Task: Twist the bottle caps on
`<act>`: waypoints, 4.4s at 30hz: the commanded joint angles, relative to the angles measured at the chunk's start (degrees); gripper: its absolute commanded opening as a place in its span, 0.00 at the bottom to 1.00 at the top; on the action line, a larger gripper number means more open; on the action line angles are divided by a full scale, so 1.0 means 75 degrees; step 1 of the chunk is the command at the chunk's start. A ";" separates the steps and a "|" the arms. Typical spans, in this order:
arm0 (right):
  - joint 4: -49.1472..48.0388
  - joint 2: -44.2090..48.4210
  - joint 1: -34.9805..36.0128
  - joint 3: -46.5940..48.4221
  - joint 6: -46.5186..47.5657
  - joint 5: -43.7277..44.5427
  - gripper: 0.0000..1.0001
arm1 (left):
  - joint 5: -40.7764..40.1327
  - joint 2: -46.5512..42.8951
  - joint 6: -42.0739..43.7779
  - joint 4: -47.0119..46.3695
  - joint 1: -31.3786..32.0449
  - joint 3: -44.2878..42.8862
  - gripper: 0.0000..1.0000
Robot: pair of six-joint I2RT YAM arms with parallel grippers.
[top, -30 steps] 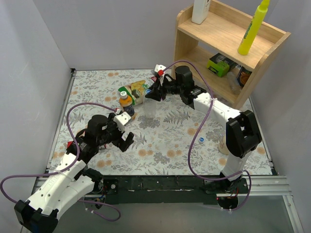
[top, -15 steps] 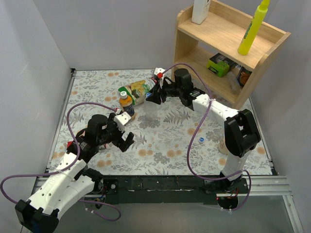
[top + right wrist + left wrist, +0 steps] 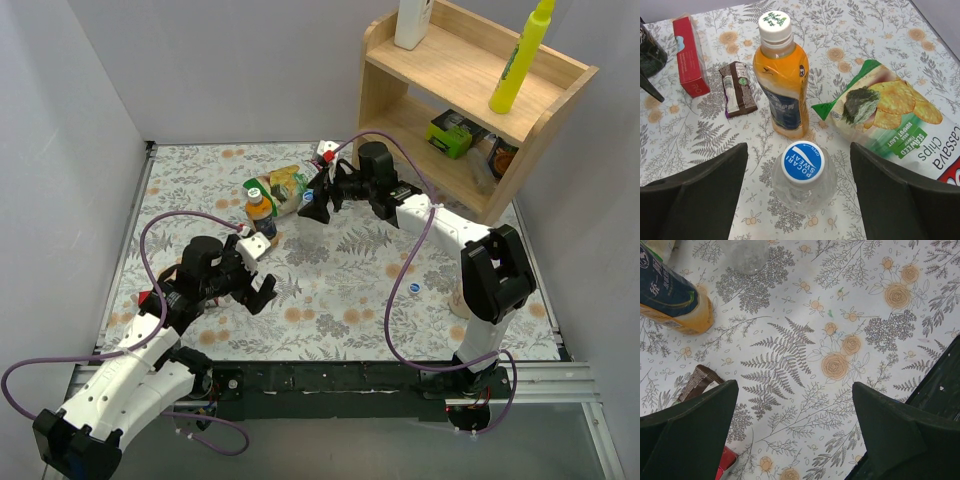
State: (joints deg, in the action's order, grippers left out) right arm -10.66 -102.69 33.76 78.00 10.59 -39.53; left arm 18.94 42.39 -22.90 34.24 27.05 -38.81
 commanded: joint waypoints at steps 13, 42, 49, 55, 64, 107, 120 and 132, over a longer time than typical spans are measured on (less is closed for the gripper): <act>0.7273 0.0265 -0.1817 0.2982 0.4983 0.0182 0.90 | 0.0967 -0.0133 0.1048 0.0544 -0.0067 -0.0169 0.98; 0.5921 -0.0181 -0.1432 0.0697 0.8444 0.4484 0.95 | 0.1377 -0.0027 0.1588 0.1400 -0.0337 -0.0685 0.98; 0.6132 -0.0873 -0.1501 0.1272 0.8256 0.5456 0.95 | 0.1471 -0.0097 0.1529 0.1388 -0.0349 -0.0603 0.98; 0.6178 -0.1307 -0.1770 0.1389 0.8163 0.5786 0.95 | 0.1588 -0.0203 0.1506 0.1458 -0.0454 -0.0521 0.98; 0.7268 -0.2222 -0.2005 0.1976 0.8092 0.5833 0.69 | 0.1811 -0.0028 0.1786 0.1447 -0.0478 -0.0673 0.98; 0.5638 0.3168 0.3796 -0.4389 0.9616 0.6220 0.89 | 0.2092 0.2187 -0.0882 0.2221 0.0319 -0.2607 0.98; 0.6944 0.6894 0.3363 -0.2723 0.6747 0.5492 0.94 | 0.0618 0.4143 -0.1401 0.1096 0.2765 -0.3028 0.98; 0.6648 0.7939 0.1113 -0.2864 0.5596 0.4895 0.94 | -0.0792 0.7718 -0.0546 0.1494 0.3108 -0.5374 0.98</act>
State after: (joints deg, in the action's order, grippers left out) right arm 41.01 -45.01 43.75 56.53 55.88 -0.62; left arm 13.89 97.73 -30.28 42.28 50.30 -76.84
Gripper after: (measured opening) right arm 0.942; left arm 0.981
